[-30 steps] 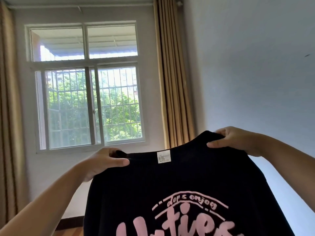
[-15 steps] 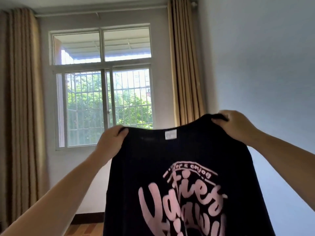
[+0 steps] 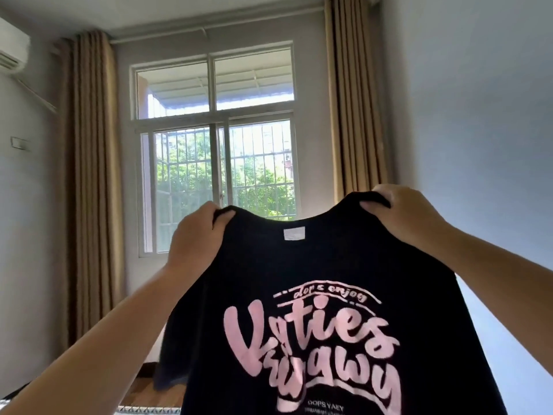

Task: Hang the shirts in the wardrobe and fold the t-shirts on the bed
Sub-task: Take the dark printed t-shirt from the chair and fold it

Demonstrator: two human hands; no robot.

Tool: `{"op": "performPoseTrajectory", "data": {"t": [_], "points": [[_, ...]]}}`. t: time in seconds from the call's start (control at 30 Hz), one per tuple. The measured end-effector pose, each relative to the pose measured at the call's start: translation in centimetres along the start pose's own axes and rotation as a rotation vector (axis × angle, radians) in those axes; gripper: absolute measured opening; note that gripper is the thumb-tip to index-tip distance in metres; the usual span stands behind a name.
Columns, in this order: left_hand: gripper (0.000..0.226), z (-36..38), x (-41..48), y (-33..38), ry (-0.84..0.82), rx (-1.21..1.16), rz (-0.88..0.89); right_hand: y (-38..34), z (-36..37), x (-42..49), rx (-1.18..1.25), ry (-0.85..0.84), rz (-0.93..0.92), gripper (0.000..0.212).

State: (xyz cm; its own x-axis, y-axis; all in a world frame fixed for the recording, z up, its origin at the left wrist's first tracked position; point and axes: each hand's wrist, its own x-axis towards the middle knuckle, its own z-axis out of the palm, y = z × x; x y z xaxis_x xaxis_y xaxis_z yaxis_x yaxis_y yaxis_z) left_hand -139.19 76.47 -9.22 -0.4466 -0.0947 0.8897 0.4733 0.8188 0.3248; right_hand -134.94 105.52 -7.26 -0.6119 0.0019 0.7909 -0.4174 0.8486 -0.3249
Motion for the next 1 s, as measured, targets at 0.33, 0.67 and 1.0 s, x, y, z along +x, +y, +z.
{"op": "performPoseTrajectory", "data": {"t": [0.33,0.67,1.0], "points": [[0.014,-8.5,-2.0,0.5,0.387,-0.155,0.087,-6.9,-0.9,-2.8,0.495,0.160,0.033,0.029],[0.026,-3.4,-7.2,-13.1,-0.667,0.109,-0.148,-4.5,14.3,-6.6,0.511,-0.628,0.370,0.019],[0.018,8.4,-26.8,-30.9,-1.225,0.199,-0.603,2.9,36.1,-19.0,0.060,-1.027,0.406,0.022]]}}
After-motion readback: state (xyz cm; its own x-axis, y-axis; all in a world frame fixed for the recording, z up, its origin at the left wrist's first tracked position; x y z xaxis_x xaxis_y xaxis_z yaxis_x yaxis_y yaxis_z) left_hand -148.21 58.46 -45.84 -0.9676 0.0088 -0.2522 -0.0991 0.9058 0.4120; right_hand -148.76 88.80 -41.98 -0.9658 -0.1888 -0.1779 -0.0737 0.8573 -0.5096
